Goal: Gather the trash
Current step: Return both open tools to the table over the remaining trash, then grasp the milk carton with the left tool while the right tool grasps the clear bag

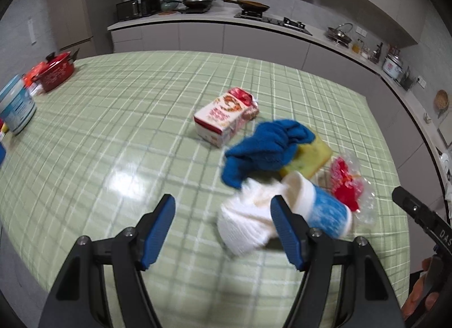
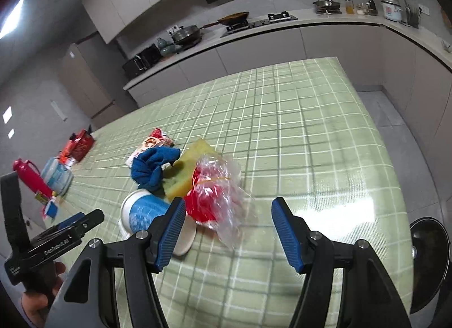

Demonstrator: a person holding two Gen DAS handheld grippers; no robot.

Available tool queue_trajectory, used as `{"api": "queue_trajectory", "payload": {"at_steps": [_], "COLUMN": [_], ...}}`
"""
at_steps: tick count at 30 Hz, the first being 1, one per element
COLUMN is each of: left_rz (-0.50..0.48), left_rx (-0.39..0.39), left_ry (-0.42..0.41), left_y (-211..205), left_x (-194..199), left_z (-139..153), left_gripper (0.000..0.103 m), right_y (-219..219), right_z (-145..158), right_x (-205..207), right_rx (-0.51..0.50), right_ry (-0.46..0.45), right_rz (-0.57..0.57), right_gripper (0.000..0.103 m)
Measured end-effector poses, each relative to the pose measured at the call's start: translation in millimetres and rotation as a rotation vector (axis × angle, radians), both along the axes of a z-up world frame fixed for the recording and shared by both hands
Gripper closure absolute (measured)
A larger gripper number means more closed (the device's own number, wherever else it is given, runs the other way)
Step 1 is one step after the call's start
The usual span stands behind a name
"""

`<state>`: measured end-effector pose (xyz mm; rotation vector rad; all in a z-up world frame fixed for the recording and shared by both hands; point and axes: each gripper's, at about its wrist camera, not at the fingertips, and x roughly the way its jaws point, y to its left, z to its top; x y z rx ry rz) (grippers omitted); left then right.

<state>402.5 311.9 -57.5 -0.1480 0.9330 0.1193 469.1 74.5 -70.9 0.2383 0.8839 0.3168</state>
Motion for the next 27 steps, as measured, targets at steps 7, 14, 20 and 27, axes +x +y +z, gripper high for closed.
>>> {"api": "queue_trajectory", "payload": {"at_steps": [7, 14, 20, 27], "left_rz": [-0.083, -0.179, -0.241, -0.261], "left_rx": [0.003, 0.008, 0.002, -0.024], "left_ry": [0.012, 0.04, 0.065, 0.073], "left_y": [43, 46, 42, 42], "left_x": [46, 74, 92, 107], "left_z": [-4, -19, -29, -32], "left_gripper": [0.032, 0.032, 0.032, 0.032], "right_y": [37, 54, 53, 38], "right_z": [-6, -11, -8, 1], "right_x": [16, 23, 26, 39], "right_rx": [-0.002, -0.014, -0.037, -0.089], "right_ry": [0.016, 0.035, 0.027, 0.008], "right_rz": [-0.114, -0.186, -0.25, -0.346], "right_gripper": [0.037, 0.037, 0.037, 0.038]}}
